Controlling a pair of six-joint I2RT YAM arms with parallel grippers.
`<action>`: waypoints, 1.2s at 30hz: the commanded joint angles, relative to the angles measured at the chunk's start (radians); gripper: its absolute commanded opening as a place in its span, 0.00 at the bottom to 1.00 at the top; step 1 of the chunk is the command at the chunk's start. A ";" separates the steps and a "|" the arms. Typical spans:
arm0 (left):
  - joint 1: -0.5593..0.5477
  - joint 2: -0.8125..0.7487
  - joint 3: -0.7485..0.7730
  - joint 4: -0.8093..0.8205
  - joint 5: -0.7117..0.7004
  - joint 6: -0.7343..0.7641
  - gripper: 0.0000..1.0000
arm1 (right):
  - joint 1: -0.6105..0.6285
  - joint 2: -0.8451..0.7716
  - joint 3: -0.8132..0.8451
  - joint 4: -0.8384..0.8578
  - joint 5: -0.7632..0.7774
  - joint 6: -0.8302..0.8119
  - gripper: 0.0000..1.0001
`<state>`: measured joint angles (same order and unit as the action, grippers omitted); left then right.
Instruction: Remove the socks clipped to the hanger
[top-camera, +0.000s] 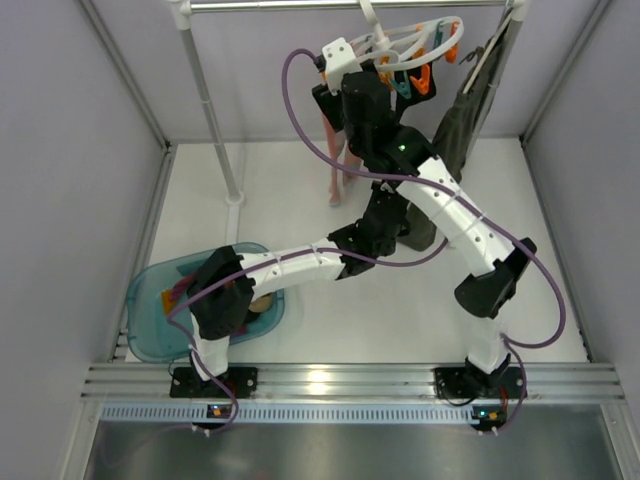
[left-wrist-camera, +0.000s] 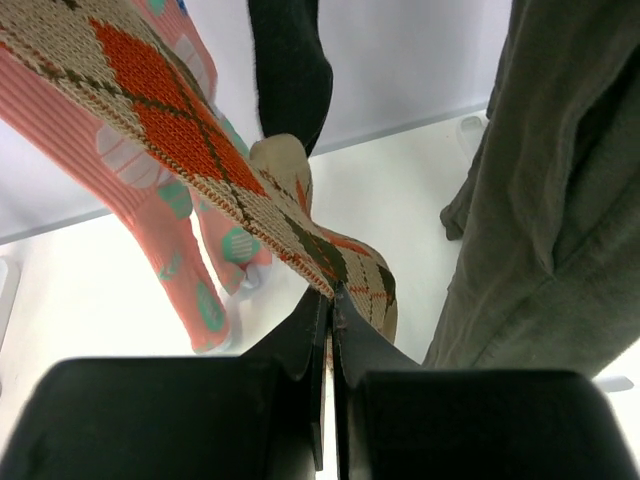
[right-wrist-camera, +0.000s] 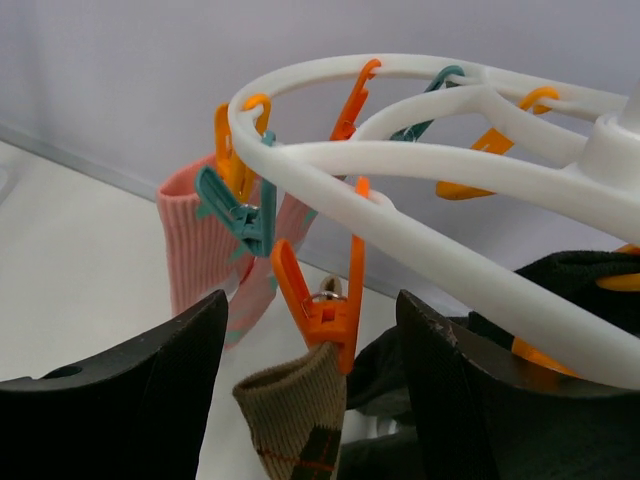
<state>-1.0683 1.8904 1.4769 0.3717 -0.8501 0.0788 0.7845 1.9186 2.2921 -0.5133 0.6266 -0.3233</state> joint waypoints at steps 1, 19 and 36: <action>-0.002 -0.019 -0.018 0.049 0.045 -0.020 0.00 | -0.011 0.022 0.043 0.140 0.016 -0.040 0.65; 0.073 -0.221 -0.287 0.032 -0.007 -0.174 0.00 | -0.053 -0.044 -0.075 0.222 -0.221 0.076 0.16; 0.301 -0.968 -0.518 -1.097 -0.155 -0.772 0.00 | -0.222 -0.262 -0.387 0.196 -1.129 0.237 1.00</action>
<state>-0.8230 1.0016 1.0019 -0.4538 -1.0256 -0.5602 0.5751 1.7447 1.9465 -0.3141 -0.2893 -0.0853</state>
